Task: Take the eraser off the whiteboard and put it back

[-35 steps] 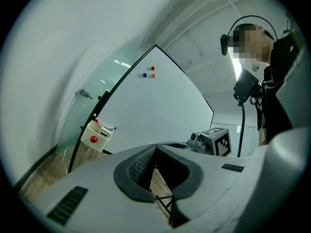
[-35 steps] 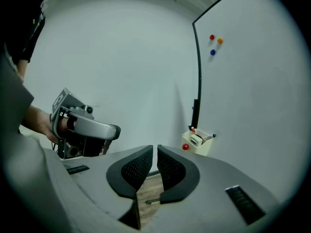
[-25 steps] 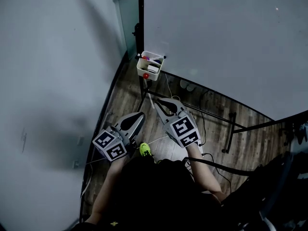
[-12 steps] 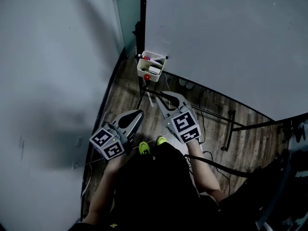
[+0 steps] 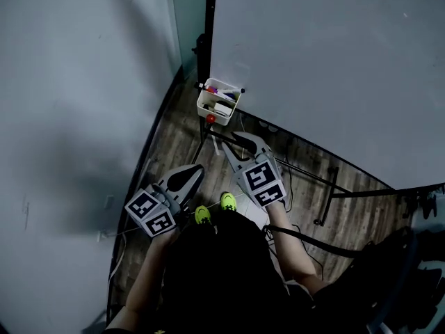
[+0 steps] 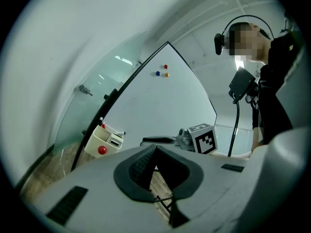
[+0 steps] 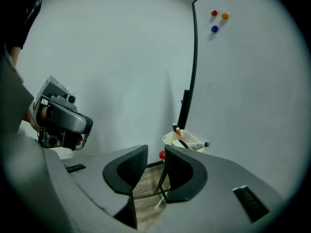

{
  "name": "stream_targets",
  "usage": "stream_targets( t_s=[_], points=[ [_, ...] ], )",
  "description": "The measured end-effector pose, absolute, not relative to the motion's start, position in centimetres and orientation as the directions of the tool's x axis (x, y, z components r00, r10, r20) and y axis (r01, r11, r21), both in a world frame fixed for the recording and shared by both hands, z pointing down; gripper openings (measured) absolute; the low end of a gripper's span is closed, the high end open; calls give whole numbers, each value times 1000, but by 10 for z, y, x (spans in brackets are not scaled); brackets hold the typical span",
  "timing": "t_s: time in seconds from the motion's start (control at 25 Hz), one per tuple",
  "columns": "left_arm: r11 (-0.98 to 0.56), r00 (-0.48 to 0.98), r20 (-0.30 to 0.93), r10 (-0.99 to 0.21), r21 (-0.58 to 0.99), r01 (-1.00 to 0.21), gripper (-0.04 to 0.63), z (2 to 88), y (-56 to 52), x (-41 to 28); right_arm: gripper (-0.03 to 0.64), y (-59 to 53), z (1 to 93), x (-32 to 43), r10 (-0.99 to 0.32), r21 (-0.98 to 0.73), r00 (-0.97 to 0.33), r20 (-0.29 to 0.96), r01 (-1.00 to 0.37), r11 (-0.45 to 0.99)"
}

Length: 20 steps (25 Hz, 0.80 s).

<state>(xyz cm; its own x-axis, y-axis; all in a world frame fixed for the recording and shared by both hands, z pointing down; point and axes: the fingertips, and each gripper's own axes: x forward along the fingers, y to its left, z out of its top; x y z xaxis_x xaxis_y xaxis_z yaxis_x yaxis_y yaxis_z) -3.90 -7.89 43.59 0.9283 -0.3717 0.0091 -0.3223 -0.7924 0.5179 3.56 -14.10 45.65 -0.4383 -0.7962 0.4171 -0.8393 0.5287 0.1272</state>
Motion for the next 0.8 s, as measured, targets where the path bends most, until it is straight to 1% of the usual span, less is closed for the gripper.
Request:
stream_targets(
  t_s=[0.44,0.8],
  points=[
    [-756,903,30,-428,537,-375,23,442,-99,-46,131,-174,477,43,-774,127,-436,458,-830,543],
    [-737,898,39,-438,557,-384,23,444,-109,-38,181,-195,495,51,-768,136,-410,492,-835,533]
  ],
)
